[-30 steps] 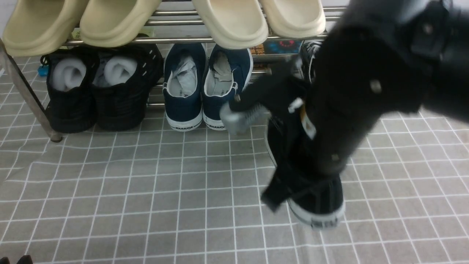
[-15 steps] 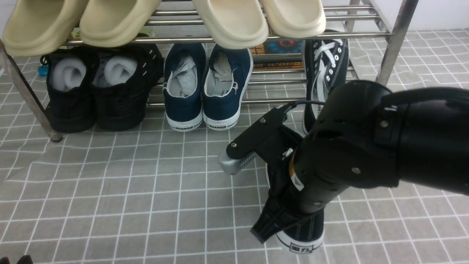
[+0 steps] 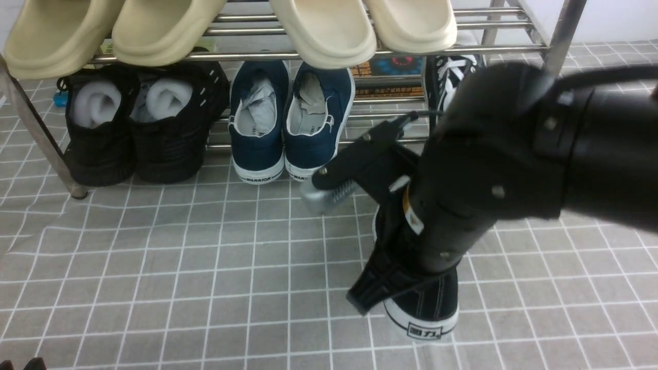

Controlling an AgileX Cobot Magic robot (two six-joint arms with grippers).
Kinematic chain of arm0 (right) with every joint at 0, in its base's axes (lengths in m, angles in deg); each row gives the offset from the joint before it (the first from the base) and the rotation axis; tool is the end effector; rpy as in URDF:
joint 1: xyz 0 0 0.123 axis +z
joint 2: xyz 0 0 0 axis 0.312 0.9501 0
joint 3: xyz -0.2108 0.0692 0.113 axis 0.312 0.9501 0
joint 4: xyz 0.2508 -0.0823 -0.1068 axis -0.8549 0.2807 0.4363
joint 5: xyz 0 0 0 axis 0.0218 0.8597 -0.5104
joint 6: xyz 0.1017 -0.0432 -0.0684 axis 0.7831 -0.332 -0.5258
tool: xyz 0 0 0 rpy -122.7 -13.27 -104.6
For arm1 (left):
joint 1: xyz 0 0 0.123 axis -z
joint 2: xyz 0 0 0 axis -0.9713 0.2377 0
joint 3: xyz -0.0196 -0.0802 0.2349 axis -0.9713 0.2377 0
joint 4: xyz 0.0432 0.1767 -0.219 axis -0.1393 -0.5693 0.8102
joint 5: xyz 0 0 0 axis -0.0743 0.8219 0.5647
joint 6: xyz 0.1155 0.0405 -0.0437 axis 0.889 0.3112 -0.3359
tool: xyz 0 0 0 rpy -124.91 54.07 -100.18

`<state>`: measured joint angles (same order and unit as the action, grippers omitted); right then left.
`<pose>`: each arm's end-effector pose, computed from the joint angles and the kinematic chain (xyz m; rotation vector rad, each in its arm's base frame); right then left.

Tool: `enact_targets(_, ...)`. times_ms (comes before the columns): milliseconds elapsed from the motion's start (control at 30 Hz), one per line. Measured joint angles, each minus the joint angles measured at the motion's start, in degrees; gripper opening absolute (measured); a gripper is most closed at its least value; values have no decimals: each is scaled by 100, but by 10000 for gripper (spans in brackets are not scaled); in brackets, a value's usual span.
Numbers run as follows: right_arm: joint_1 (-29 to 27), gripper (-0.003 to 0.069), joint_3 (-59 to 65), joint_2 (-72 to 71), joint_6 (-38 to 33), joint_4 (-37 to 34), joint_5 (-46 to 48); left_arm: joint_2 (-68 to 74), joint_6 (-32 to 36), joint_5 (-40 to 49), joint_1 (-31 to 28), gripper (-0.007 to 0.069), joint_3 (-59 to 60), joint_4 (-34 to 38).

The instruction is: Take the shoes off the shelf with your hand from the grey coffee tablecloth.

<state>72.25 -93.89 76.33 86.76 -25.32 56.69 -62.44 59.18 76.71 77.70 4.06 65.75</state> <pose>0.2388 0.2976 0.2208 -0.9312 2.6396 0.0809 0.1595 0.0033 0.1602 -0.0192 1.8703 0.0319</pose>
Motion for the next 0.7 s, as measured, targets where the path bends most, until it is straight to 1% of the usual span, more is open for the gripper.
enact_targets(100,19,34,-276,-6,-5,-93,453,0,0,0,0,239,0,0)
enact_targets(167,19,34,-281,-6,-5,-132,527,0,0,0,0,239,0,0)
enact_targets(200,1,34,-281,-6,-5,-270,643,0,0,0,0,239,0,0)
enact_targets(333,1,35,-281,-1,-5,-628,745,0,-4,0,0,239,0,0)
enact_targets(433,1,38,-281,4,-25,-663,738,0,-4,0,0,239,0,0)
enact_targets(600,1,38,-281,122,-30,24,126,0,-11,0,0,239,0,0)
enact_targets(700,1,38,-281,274,-25,286,-165,0,-11,0,0,239,0,0)
